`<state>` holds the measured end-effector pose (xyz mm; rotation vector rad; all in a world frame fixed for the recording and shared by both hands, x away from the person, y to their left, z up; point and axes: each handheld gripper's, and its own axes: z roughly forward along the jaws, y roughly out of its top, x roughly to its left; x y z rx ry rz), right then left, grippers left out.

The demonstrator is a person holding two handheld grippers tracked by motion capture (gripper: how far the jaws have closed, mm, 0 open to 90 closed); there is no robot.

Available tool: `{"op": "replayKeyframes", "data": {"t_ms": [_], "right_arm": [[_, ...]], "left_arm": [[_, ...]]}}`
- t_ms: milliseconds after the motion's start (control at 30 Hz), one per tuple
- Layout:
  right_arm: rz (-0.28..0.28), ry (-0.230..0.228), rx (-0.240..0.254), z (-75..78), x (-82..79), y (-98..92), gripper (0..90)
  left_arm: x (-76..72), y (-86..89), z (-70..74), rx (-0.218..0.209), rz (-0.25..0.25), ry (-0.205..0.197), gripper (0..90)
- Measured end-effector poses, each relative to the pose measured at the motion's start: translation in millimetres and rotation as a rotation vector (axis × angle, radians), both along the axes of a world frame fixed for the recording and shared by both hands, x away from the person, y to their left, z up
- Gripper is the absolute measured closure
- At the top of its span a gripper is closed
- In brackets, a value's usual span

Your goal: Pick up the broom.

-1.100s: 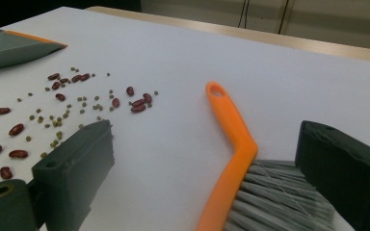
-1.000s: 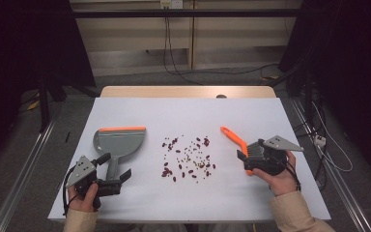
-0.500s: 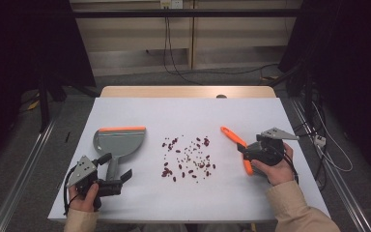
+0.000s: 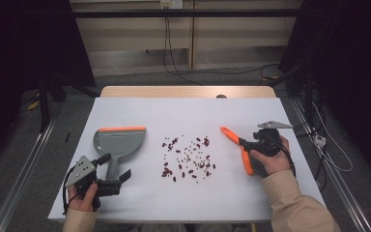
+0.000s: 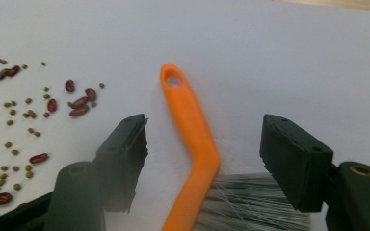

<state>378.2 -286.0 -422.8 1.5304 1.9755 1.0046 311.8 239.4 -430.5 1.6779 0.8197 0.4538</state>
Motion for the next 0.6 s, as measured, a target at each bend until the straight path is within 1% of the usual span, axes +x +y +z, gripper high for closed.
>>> {"op": "replayKeyframes", "data": {"t_ms": [33,67,100,133,167,200,333,400,433,467,533,600], "right_arm": [[0.0,0.003,-0.004,-0.4,1.4,0.5,37.4],[0.007,0.028,-0.008,-1.9,4.8,1.4,38.4],[0.007,0.028,-0.008,-1.9,4.8,1.4,38.4],[0.004,0.043,-0.015,-2.1,5.9,1.9,39.5],[0.0,0.076,-0.008,-1.7,8.8,2.4,42.0],[0.0,0.076,-0.008,-1.7,8.8,2.4,42.0],[-0.022,0.134,-0.022,1.4,13.3,5.2,48.5],[-0.022,0.161,-0.028,1.3,15.7,6.3,51.3],[-0.024,0.176,-0.03,1.0,16.9,6.7,54.6],[-0.019,0.187,-0.034,0.3,18.5,6.6,56.0],[-0.007,0.223,-0.024,-1.0,21.2,7.3,57.5],[-0.006,0.239,-0.032,-3.0,23.1,8.2,60.1]], "left_arm": [[-0.2,0.3,0.2,-0.001,0.001,-0.001,2.8],[-0.1,0.5,0.3,0.001,0.001,-0.003,2.8],[0.0,0.5,0.3,0.0,0.002,-0.002,2.8],[0.3,0.6,0.2,0.002,0.001,-0.003,2.8],[0.5,0.2,-0.1,0.0,0.001,-0.001,2.8],[0.5,0.0,-0.2,0.001,0.002,-0.001,2.8],[0.0,-0.3,0.0,0.005,-0.002,-0.004,2.8],[-0.6,0.1,0.1,0.005,-0.002,-0.004,2.8],[-0.8,0.2,0.3,0.005,-0.001,-0.005,2.8],[-0.6,0.5,0.4,0.005,0.0,-0.007,2.8],[0.0,0.8,0.3,0.003,0.002,-0.008,2.8],[0.7,0.1,-0.2,0.0,0.002,-0.002,2.8]]}}
